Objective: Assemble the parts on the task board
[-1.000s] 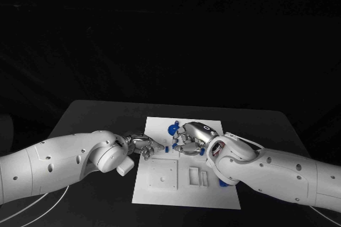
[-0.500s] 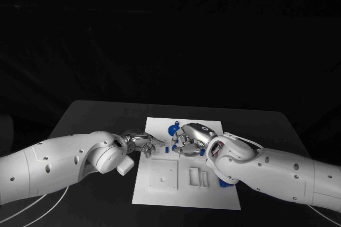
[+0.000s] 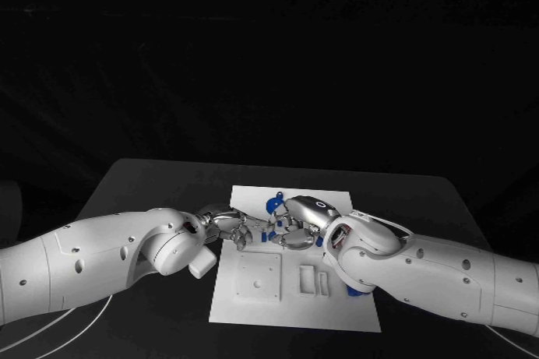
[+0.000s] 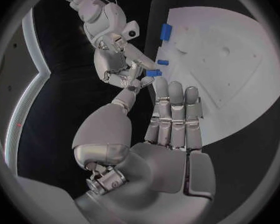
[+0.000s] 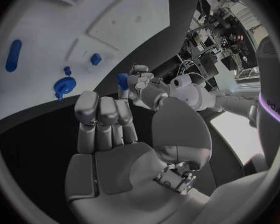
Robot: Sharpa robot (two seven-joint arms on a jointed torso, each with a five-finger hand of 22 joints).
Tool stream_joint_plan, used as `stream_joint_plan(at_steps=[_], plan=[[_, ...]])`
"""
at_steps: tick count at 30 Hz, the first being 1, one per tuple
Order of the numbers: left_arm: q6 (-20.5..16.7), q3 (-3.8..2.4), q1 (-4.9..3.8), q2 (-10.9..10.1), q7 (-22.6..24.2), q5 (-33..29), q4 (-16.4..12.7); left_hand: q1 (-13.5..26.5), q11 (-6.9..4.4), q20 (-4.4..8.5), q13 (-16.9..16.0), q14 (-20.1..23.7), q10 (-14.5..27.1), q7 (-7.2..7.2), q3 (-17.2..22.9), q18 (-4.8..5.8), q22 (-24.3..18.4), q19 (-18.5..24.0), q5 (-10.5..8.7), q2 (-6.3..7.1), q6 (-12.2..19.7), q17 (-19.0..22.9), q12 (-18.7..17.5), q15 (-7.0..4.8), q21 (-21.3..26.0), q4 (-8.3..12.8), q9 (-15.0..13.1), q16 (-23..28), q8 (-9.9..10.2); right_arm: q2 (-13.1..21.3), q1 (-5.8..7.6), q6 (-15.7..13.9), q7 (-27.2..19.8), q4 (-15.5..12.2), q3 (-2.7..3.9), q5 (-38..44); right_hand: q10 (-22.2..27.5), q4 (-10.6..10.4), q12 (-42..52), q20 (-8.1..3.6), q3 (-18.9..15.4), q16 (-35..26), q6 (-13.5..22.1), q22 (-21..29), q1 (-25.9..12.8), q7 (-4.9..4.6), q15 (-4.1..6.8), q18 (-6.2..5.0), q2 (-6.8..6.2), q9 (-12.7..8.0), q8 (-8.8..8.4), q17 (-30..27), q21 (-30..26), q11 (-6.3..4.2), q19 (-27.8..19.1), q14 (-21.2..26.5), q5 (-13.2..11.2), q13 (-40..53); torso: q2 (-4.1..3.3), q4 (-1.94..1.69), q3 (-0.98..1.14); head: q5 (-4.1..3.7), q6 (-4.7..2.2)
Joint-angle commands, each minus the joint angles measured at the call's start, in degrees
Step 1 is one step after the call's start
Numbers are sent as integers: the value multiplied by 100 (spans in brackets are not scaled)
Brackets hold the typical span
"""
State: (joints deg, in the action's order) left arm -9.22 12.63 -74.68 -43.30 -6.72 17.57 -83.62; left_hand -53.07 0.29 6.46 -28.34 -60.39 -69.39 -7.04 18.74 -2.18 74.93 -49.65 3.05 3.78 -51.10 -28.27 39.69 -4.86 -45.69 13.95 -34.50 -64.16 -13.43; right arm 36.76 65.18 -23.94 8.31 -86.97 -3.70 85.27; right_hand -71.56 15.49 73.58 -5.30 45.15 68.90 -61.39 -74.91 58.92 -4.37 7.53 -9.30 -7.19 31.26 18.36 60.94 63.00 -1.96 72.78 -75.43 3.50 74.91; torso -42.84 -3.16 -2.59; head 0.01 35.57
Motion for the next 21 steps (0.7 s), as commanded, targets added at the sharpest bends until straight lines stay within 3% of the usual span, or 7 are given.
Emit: stream_joint_plan(at_steps=[1,21], plan=[[315,-4,-5,28,27,-1,-33,66,33,382,9,24,16,-5,14,50,33,33,-22,-1,40,2,-23,21,31,-36,10,22,24,-13,-4,46,-77,-28,1,62,-24,-6,4,-33,15,25,-40,-80,57,-7,41,-570,-11,6,17,0,25,9,22,-15,-34,64,1,-1,1,2,-4],[490,-4,-4,73,91,-74,-62,52,73,355,10,42,27,-49,59,35,55,49,-22,-66,173,-13,-53,43,59,-38,102,29,85,-37,-4,-55,-79,-60,2,87,-20,-7,1,-35,16,26,-37,-79,61,-8,41,-570,-10,7,15,1,25,9,21,-15,-34,62,1,-1,1,10,10]])
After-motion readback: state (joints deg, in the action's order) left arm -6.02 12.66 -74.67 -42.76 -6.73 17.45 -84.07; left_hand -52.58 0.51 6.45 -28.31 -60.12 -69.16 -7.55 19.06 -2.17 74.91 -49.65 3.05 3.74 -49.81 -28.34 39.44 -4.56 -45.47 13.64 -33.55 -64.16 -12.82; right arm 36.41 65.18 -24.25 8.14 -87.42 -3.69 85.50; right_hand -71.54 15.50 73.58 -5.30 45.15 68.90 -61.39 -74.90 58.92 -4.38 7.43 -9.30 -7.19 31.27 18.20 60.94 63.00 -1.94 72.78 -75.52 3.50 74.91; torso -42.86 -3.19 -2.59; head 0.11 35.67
